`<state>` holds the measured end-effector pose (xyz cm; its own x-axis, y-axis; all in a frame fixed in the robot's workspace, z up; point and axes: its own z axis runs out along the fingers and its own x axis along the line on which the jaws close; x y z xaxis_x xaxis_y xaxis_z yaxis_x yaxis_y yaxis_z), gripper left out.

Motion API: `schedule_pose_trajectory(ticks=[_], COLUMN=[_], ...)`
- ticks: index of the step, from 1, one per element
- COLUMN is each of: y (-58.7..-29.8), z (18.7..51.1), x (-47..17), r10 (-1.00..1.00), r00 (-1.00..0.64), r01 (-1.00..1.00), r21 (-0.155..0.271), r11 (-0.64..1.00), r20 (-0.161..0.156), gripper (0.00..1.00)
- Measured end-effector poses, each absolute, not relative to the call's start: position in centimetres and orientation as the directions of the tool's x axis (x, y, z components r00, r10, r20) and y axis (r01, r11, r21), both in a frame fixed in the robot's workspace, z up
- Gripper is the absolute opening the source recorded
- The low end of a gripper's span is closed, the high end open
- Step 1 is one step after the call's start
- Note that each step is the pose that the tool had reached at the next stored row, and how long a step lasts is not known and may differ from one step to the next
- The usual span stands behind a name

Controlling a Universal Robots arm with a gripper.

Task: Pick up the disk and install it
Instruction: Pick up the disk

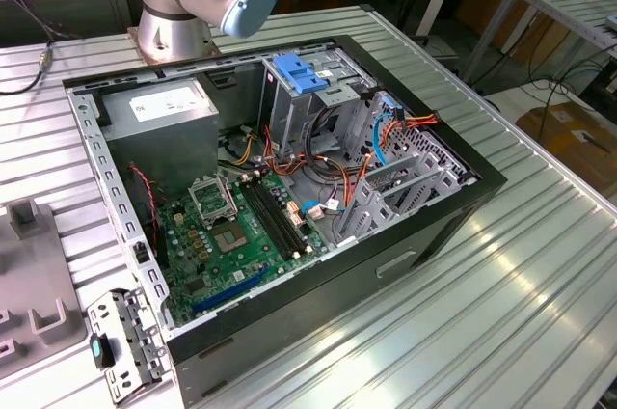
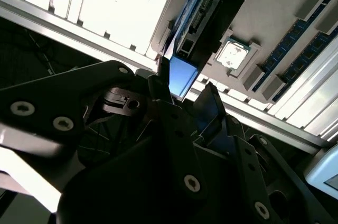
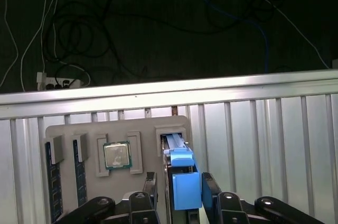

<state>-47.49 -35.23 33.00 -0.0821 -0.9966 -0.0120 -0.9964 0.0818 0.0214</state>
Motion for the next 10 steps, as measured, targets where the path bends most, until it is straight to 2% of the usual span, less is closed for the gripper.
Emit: schedule_pose_trajectory(ticks=[10], y=[-35.20], z=[32.34], x=[-47.56], r10=[-0.997], r00=[-0.082], r01=[-0.996], r21=[0.021], r11=[0.082], r20=[-0.012], gripper=[0.47])
